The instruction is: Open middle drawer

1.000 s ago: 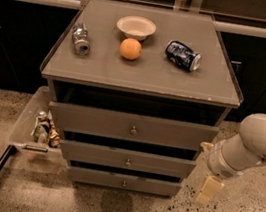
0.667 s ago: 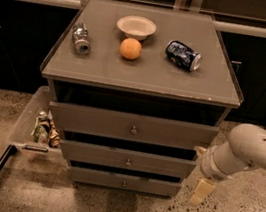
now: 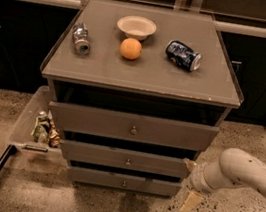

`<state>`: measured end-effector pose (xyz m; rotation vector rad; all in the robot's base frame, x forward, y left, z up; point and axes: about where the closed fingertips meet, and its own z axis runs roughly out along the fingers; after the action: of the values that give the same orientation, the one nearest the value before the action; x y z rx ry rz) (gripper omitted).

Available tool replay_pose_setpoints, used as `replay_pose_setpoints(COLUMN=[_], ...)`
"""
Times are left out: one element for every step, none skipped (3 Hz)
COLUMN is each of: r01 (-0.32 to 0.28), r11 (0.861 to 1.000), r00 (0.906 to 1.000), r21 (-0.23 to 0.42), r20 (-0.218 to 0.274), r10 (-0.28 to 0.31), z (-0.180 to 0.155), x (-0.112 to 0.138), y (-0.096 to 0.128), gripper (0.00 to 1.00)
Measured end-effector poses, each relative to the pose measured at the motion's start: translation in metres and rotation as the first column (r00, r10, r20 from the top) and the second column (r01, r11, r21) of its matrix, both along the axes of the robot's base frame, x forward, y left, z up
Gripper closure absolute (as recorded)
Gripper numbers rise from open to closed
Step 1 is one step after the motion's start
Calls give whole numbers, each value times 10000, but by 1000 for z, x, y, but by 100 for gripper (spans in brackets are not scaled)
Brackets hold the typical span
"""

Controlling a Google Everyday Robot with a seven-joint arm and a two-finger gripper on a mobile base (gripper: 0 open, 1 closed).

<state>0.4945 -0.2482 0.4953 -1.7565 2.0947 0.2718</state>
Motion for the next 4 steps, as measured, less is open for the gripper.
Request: replay_pose_setpoints(r01=[0,-289,-1076,-2457], r11=[10000,9993,9925,9687], r00=[10000,9986,9855,9354], r21=[0,237,588,347], r20=[0,447,1384,2708], r10=[0,278,986,2276], z=[0,-7,-17,-31], x=[0,4,17,32], y=[0,3,12,32], gripper=[0,0,0,0])
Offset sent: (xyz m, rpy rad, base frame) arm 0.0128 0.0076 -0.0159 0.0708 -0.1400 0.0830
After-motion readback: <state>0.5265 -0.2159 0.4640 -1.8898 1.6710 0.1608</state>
